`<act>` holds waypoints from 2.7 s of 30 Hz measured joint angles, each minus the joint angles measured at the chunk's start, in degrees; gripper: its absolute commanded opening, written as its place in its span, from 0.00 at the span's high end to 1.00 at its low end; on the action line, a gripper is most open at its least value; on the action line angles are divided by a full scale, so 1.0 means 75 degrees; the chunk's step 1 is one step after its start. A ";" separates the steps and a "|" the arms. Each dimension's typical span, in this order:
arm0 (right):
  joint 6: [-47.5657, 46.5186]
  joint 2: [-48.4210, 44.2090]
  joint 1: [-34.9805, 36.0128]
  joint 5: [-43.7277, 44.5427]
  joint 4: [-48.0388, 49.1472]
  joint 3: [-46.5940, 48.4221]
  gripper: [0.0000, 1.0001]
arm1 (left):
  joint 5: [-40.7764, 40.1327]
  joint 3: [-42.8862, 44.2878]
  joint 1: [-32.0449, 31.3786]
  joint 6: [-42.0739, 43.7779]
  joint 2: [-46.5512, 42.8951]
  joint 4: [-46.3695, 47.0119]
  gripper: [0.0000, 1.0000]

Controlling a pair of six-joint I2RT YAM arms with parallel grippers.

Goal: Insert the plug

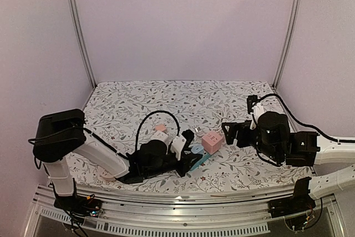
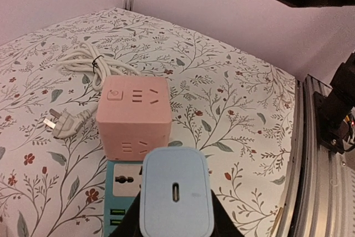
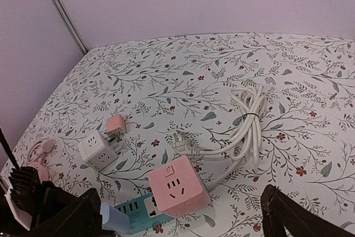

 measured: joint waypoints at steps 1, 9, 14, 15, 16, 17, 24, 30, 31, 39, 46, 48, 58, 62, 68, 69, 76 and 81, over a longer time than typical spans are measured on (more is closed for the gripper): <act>0.0000 -0.0050 0.0000 0.0032 -0.0006 -0.0032 0.01 | 0.0000 0.0079 0.0000 0.0029 0.0187 0.0125 1.00; -0.0032 -0.0309 0.0000 0.0160 0.0041 -0.0219 0.01 | -0.0160 0.0714 0.0000 0.0216 0.1058 0.0766 1.00; -0.0064 -0.0624 0.0000 0.0248 0.0137 -0.0621 0.01 | -0.0291 0.0991 0.0000 0.0300 0.1361 0.0883 1.00; -0.0076 -0.0670 0.0000 0.0265 0.0149 -0.0659 0.01 | -0.0306 0.1023 0.0003 0.0318 0.1411 0.0903 1.00; -0.0082 -0.0714 0.0000 0.0271 0.0178 -0.0685 0.01 | -0.0321 0.1043 0.0003 0.0323 0.1460 0.0938 1.00; -0.0085 -0.0746 0.0000 0.0277 0.0198 -0.0691 0.01 | -0.0338 0.1061 0.0003 0.0338 0.1498 0.0938 1.00; -0.0111 -0.0793 0.0000 0.0300 0.0332 -0.0697 0.01 | -0.0431 0.1090 0.0052 0.0399 0.1603 0.0947 1.00; -0.0117 -0.0793 0.0000 0.0303 0.0428 -0.0714 0.01 | -0.0434 0.1096 0.0128 0.0399 0.1699 0.1075 1.00; -0.0117 -0.0793 0.0000 0.0303 0.0434 -0.0726 0.01 | -0.0431 0.1107 0.0143 0.0399 0.1743 0.1099 1.00; -0.0149 -0.0758 0.0000 0.0303 0.0513 -0.0775 0.01 | -0.0428 0.1169 0.0230 0.0399 0.2095 0.1160 1.00; -0.0189 -0.0682 0.0000 0.0300 0.0548 -0.0775 0.01 | -0.0434 0.1221 0.0242 0.0417 0.2136 0.1186 1.00; -0.0195 -0.0650 0.0000 0.0300 0.0551 -0.0775 0.01 | -0.0440 0.1224 0.0248 0.0455 0.2145 0.1186 1.00; -0.0198 -0.0583 0.0000 0.0300 0.0565 -0.0775 0.01 | -0.0606 0.1224 0.0291 0.0597 0.2148 0.1180 1.00; -0.0198 -0.0507 0.0000 0.0297 0.0568 -0.0775 0.01 | -0.0597 0.1236 0.0303 0.0615 0.2159 0.1189 1.00; -0.0207 -0.0478 0.0000 0.0297 0.0571 -0.0775 0.01 | -0.0455 0.1279 0.0332 0.0659 0.2282 0.1355 1.00; -0.0210 -0.0469 0.0000 0.0297 0.0571 -0.0775 0.01 | -0.0425 0.1291 0.0335 0.0659 0.2320 0.1405 1.00; -0.0221 -0.0370 0.0000 0.0294 0.0659 -0.0775 0.01 | -0.0364 0.1332 0.0338 0.0659 0.2527 0.1629 1.00; -0.0224 -0.0321 0.0000 0.0291 0.0726 -0.0775 0.01 | -0.0370 0.1460 0.0338 0.0691 0.2611 0.1612 1.00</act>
